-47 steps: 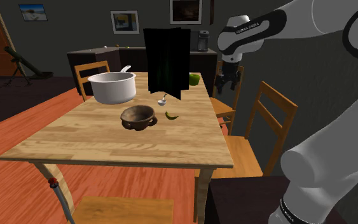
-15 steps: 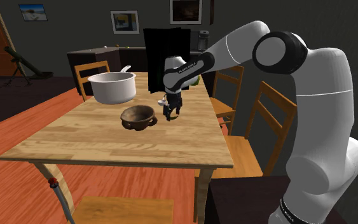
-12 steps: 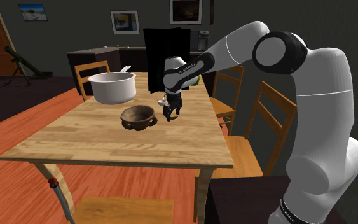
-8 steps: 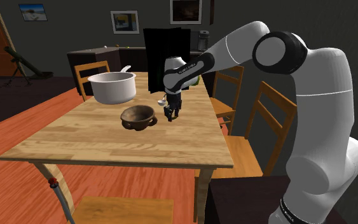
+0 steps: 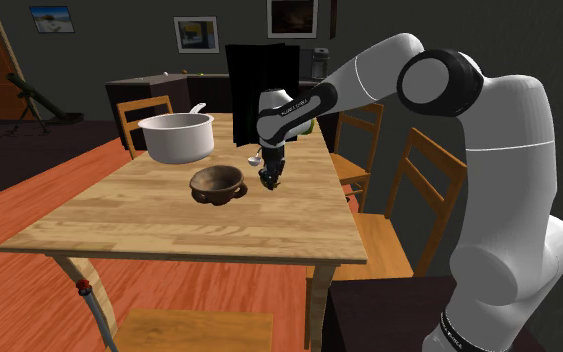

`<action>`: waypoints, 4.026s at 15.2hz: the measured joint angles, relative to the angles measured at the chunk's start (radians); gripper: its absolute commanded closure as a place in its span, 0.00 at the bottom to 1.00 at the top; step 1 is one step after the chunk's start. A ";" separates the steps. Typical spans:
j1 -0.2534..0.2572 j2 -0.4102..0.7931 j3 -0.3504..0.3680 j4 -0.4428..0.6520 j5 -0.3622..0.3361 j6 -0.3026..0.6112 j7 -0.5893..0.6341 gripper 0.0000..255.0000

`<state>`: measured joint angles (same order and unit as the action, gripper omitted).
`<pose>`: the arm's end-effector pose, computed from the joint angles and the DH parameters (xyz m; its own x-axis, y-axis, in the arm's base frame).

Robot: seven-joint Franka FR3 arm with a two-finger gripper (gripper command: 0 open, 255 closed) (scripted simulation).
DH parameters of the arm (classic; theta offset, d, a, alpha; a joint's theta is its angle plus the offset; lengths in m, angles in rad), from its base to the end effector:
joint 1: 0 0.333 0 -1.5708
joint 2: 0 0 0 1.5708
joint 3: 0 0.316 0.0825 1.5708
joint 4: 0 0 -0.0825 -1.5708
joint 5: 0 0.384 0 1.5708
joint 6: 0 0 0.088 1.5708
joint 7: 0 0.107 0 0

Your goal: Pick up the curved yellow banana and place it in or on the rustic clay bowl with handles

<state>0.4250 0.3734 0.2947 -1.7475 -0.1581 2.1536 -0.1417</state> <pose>0.5067 0.4133 0.3718 0.6019 0.7973 0.0457 0.7966 -0.6034 0.0368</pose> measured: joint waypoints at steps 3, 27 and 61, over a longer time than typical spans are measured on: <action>0.000 -0.006 0.001 0.010 0.003 -0.015 -0.002 1.00; -0.002 -0.077 0.015 0.229 0.038 -0.301 -0.033 1.00; 0.291 0.235 0.065 0.621 -0.089 -0.412 0.268 1.00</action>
<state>0.7164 0.6080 0.3600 -1.1267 -0.2471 1.7416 0.1260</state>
